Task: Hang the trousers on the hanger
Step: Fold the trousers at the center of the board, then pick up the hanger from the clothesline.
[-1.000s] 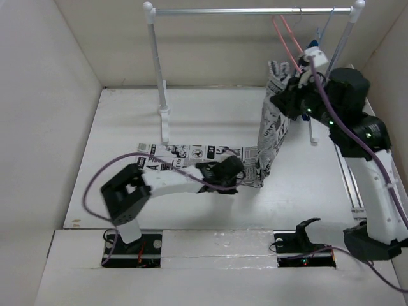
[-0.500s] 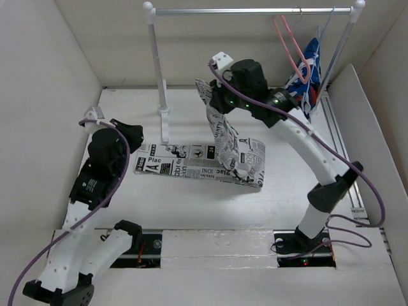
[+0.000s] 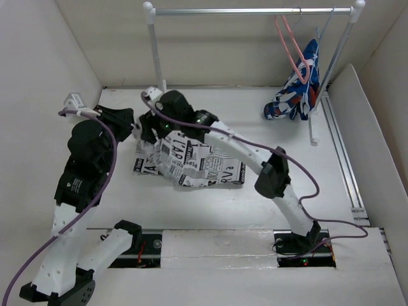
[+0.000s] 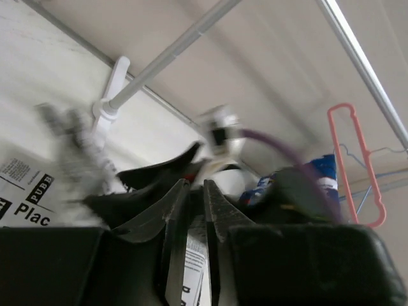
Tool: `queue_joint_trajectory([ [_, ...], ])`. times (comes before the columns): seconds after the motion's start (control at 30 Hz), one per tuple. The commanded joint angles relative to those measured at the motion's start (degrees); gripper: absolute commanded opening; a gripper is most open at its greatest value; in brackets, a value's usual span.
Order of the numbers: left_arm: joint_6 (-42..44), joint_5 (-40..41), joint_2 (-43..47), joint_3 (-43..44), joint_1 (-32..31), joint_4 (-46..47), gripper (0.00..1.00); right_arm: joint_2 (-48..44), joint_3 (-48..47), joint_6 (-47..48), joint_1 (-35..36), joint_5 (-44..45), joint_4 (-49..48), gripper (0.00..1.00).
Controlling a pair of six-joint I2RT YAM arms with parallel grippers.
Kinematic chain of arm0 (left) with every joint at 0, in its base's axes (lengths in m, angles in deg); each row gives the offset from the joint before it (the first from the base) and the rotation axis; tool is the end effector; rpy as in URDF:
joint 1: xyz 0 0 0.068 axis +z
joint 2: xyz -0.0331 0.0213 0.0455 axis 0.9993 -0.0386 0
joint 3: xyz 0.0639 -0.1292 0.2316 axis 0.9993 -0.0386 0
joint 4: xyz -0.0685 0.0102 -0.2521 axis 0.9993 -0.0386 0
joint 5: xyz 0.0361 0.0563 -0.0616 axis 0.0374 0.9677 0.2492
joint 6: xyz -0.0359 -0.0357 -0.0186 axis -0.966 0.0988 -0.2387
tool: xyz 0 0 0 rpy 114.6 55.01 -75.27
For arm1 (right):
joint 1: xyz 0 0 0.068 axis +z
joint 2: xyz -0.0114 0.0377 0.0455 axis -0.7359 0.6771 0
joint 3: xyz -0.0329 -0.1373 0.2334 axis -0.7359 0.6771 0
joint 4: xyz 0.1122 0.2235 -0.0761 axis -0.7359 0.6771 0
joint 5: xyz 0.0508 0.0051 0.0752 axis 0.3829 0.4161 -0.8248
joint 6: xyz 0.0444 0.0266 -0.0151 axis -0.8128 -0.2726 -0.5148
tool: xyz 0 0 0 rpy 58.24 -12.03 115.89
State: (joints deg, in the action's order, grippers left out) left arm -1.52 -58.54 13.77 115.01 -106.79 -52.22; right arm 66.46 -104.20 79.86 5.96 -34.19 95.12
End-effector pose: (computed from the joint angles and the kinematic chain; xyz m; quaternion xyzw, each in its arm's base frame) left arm 0.1374 -0.0362 0.4739 -0.2551 0.6533 -0.2801 0.6555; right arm 0.3067 0.4223 0.3642 -0.3610 0.7495 0.3432 0.4360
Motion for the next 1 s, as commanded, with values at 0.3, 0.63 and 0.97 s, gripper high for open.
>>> queue_joint_trajectory([
  [0.3,1.4,-2.0,-1.7,-13.3,0.7,5.3,0.20,-27.3,34.9,1.6,-6.9,-9.3,-12.7,0.43],
  [0.63,2.4,-13.7,-29.0,-24.4,8.1,17.7,0.20,-53.9,73.5,5.8,-11.7,-4.3,-8.6,0.24],
  [0.97,2.2,-19.2,-33.0,-36.7,24.3,15.7,0.17,-50.8,32.7,23.6,-32.7,-8.8,9.0,0.30],
])
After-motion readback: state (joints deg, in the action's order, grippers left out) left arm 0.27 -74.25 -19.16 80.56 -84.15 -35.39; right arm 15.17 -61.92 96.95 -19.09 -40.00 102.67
